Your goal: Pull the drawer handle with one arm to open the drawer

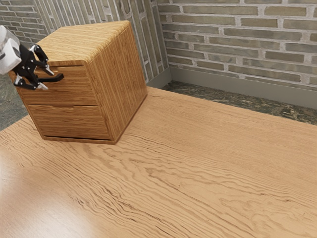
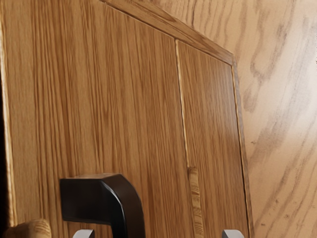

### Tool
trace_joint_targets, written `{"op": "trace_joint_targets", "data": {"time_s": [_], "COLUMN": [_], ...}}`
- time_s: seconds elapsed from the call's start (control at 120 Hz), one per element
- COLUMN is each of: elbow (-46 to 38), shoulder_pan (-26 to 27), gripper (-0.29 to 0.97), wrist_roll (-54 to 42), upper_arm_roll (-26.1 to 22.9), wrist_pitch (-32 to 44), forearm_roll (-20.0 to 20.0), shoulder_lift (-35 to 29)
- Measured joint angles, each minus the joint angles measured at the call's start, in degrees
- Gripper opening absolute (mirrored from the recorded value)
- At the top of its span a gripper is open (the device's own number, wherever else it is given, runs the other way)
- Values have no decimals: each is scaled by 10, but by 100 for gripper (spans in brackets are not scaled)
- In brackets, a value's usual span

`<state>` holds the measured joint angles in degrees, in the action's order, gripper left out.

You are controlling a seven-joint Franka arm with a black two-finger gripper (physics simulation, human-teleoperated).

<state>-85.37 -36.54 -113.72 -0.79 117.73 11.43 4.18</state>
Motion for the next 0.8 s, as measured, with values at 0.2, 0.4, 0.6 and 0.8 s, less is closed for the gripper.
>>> {"op": "trace_joint_targets", "data": {"time_s": [0.2, 0.4, 0.6, 0.8], "elbow": [6, 6, 5, 4], "shoulder_pan": [-2, -8, -23, -23], "gripper": [30, 28, 18, 13], "wrist_roll": [-16, -25, -29, -30], "upper_arm_roll": [-1, 0, 0, 1], "wrist_pitch": [-3, -2, -5, -6], "forearm_roll": [9, 11, 10, 9], "shoulder_lift": [9, 14, 13, 13]}}
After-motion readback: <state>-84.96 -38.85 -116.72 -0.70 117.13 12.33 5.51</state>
